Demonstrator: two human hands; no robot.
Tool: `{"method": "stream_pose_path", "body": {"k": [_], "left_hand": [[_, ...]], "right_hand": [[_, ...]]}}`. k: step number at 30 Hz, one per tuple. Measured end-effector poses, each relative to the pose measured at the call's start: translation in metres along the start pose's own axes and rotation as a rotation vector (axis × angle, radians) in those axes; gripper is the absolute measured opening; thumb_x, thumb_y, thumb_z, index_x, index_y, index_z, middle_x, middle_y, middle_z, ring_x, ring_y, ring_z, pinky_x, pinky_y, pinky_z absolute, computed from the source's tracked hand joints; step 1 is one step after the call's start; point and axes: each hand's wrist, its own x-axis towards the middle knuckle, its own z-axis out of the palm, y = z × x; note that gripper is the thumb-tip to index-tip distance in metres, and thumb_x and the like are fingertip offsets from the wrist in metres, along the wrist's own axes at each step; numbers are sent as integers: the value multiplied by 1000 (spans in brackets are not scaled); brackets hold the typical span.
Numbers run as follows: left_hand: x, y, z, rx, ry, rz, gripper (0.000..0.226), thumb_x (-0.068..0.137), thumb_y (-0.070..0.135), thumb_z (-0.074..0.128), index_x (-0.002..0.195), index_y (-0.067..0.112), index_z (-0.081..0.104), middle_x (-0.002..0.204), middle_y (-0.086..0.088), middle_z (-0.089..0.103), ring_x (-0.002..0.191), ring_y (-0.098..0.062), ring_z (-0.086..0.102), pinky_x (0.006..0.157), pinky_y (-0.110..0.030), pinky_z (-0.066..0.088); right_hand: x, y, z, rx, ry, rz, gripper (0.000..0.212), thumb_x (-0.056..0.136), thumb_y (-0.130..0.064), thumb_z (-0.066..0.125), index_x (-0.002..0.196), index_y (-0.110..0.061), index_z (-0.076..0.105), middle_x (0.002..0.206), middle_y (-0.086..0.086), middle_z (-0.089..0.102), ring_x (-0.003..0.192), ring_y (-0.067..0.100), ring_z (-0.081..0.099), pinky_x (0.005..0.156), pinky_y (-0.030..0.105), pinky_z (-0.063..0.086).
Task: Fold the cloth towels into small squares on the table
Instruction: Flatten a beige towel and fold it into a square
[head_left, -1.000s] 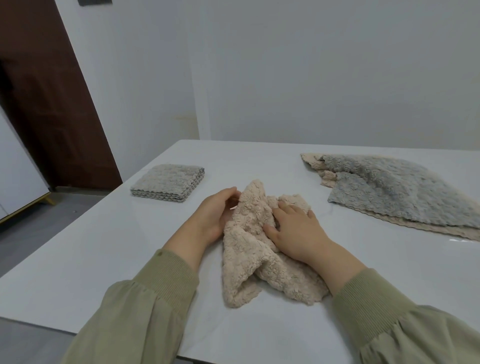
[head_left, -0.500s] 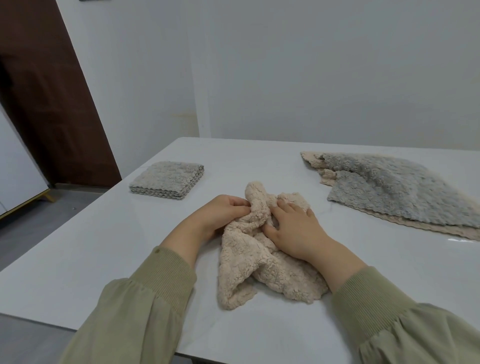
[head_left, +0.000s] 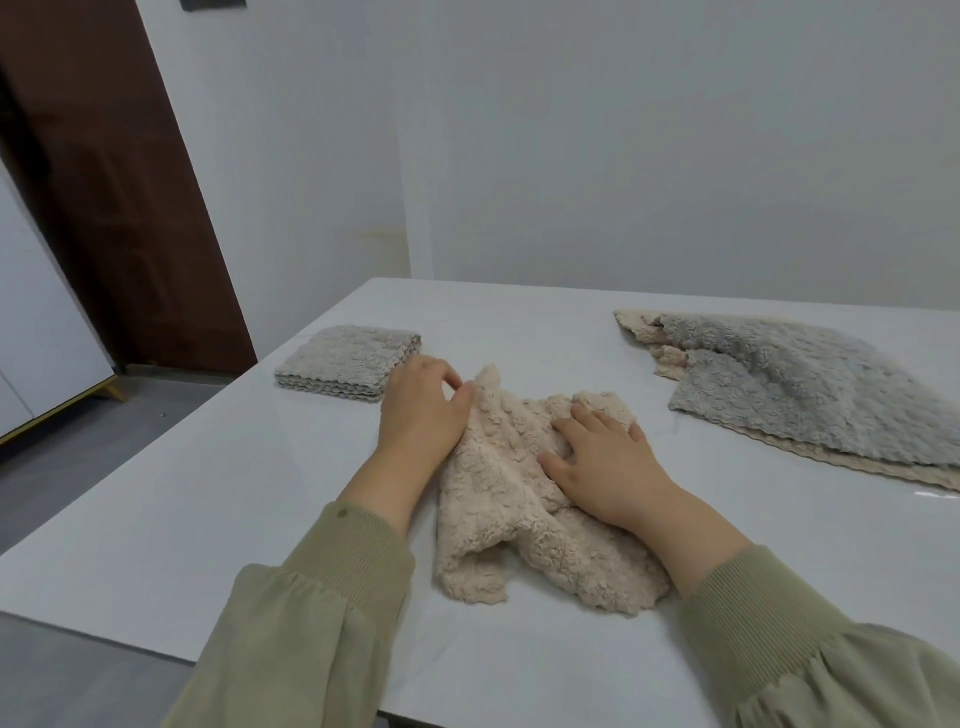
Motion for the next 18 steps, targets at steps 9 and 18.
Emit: {"method": "stream_pose_path", "body": {"k": [9, 18], "left_hand": [[-3, 1, 2, -104, -242, -153, 34, 84, 15, 59, 117, 22, 58, 93, 1, 61, 88, -17, 54, 71, -27, 41], [-8, 13, -4, 133, 12, 200, 37, 94, 23, 51, 130, 18, 53, 124, -3, 57, 119, -21, 42, 99, -32, 33]], "right_hand": [[2, 1, 2, 0, -12, 0, 59, 95, -51, 33, 147, -23, 28, 159, 1, 12, 146, 21, 11, 117, 49, 7], [9, 7, 1, 124, 260, 35, 42, 95, -44, 34, 115, -15, 57, 132, 9, 52, 120, 29, 46, 102, 45, 36]]}}
